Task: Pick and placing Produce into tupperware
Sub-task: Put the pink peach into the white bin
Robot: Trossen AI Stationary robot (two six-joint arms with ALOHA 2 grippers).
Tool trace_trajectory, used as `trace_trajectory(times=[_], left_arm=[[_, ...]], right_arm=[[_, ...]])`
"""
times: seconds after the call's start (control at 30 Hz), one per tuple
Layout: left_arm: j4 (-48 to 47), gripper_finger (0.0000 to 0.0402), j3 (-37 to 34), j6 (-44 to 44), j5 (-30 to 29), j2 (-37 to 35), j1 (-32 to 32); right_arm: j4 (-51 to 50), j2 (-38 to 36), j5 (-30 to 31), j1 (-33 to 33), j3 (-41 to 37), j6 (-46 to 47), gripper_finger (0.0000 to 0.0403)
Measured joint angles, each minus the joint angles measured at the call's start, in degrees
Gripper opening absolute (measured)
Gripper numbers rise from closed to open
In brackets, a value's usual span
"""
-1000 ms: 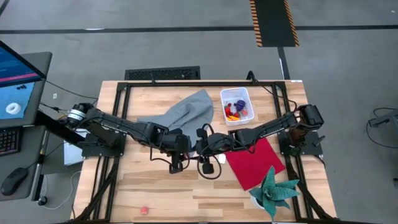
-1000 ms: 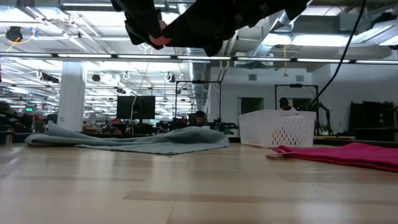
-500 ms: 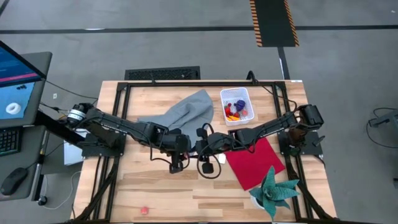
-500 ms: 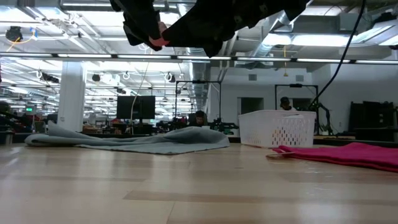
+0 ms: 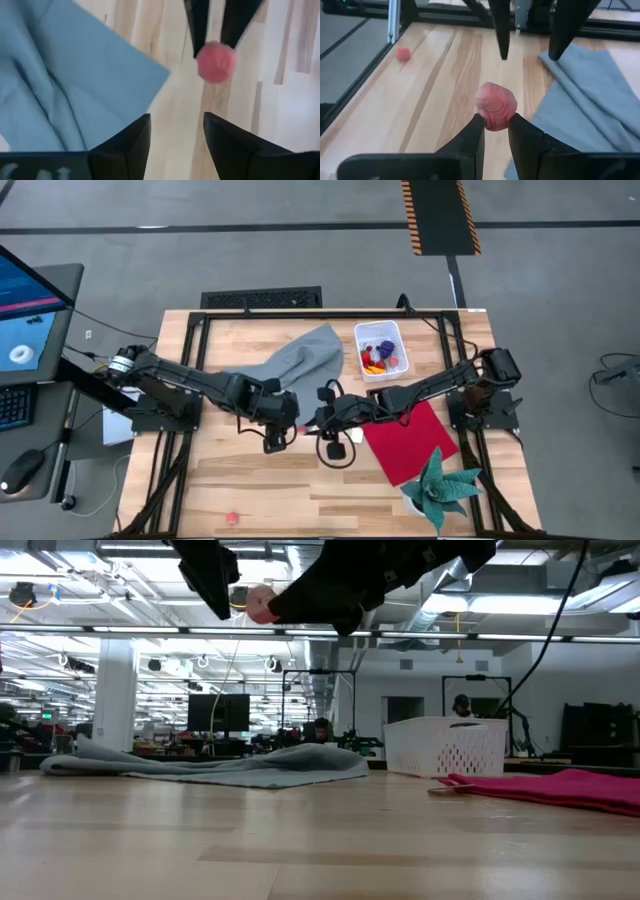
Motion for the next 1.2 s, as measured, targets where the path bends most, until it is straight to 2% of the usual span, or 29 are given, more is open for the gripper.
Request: trace_trajectory(times=[0.27,0.47,0.57,0.77,1.0,1.2], left_arm=[[5.78,0.0174,0.1,5.76,-4.77,-5.15,-1.87],[9.63,0.0174,0.16,8.44,-9.86,-13.38,-2.72],[12.38,0.0174,-1.98,9.76,-11.46,-18.11,-3.46],[23.93,0.0174,-12.3,12.43,-11.15,-29.04,-3.91],[39.48,0.0174,-29.74,13.54,-9.81,-42.69,-3.91],[54.77,0.0174,-45.23,15.24,-9.66,-51.3,-3.91]], right_arm=[[-5.76,-3.95,0.0,-2.39,0.19,-0.43,0.0098],[-13.46,-12.23,0.02,-5.02,0.02,-1.12,0.0098],[-16.71,-16.77,0.21,-6.49,0.02,-1.43,0.0098],[-23.67,-25.6,0.39,-9.72,-0.02,-1.55,0.0098],[-29.76,-33.15,0.77,-14.35,0.02,-0.79,0.0098],[-35.7,-35.87,1.7,-19.76,0.02,1.91,0.0098]])
